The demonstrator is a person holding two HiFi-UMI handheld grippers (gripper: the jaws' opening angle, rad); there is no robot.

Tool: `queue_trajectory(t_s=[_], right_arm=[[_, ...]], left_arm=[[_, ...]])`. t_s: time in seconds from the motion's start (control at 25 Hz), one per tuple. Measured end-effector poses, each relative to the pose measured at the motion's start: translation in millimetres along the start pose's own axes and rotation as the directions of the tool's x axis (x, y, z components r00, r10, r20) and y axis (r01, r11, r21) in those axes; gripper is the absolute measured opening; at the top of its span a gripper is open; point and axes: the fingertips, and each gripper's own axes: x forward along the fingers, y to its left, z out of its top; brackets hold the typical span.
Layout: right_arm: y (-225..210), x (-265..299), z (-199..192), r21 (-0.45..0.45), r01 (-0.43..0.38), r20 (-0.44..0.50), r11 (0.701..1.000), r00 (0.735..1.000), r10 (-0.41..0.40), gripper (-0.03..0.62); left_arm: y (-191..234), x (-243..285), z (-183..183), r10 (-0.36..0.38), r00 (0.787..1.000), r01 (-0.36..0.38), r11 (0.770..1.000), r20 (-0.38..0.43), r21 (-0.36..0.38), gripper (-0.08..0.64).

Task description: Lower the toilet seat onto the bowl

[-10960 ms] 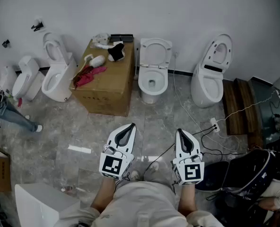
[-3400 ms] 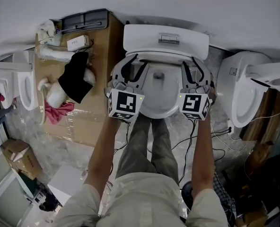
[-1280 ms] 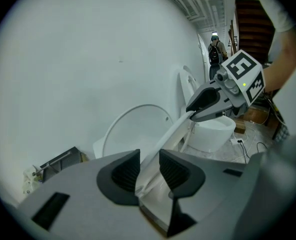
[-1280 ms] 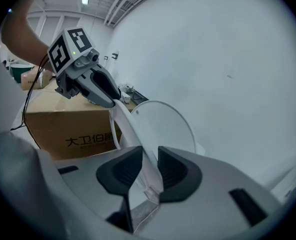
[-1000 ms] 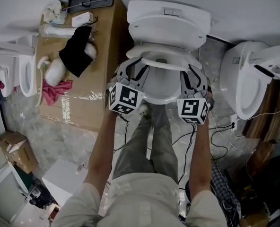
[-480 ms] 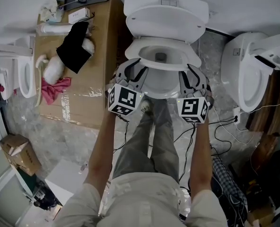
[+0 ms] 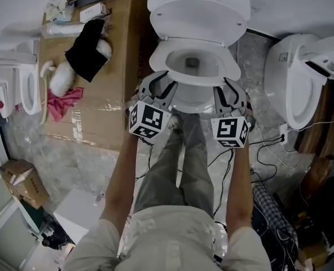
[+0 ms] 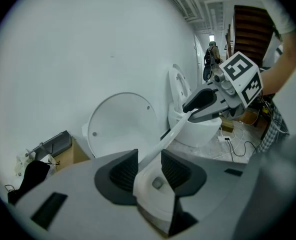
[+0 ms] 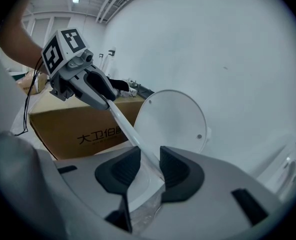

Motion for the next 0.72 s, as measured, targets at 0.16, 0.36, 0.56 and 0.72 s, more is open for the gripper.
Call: queue_trajectory(t_s=[0.16, 0.36, 0.56, 0.72], right_arm=[[8.0, -3.3, -6.6, 0.0, -0.003, -0.009, 1.0, 1.0, 0.003, 0.127], [19.1, -6.7, -16.2, -0.003, -0.014, -0.022, 1.0, 1.0, 0.014, 0.13], [31.9, -10.9, -28.7, -0.011, -0.03, -0.043, 0.999, 0.999, 0.03, 0.133], [44.5, -14.5, -41.0, -0.021, -0.045, -0.066, 0.999, 0.997, 0.043, 0.135]], left_arm=[[-7.3, -2.3, -7.9, -0.011, 1.0, 0.011, 1.0, -0.004, 0.001, 0.16], [-17.0, -4.7, -19.3, -0.026, 1.0, 0.026, 1.0, -0.017, 0.003, 0.163], [-29.0, -7.0, -31.7, -0.043, 0.999, 0.043, 0.999, -0.034, 0.007, 0.166], [-40.9, -8.9, -45.0, -0.058, 0.997, 0.059, 0.998, -0.058, 0.016, 0.169]])
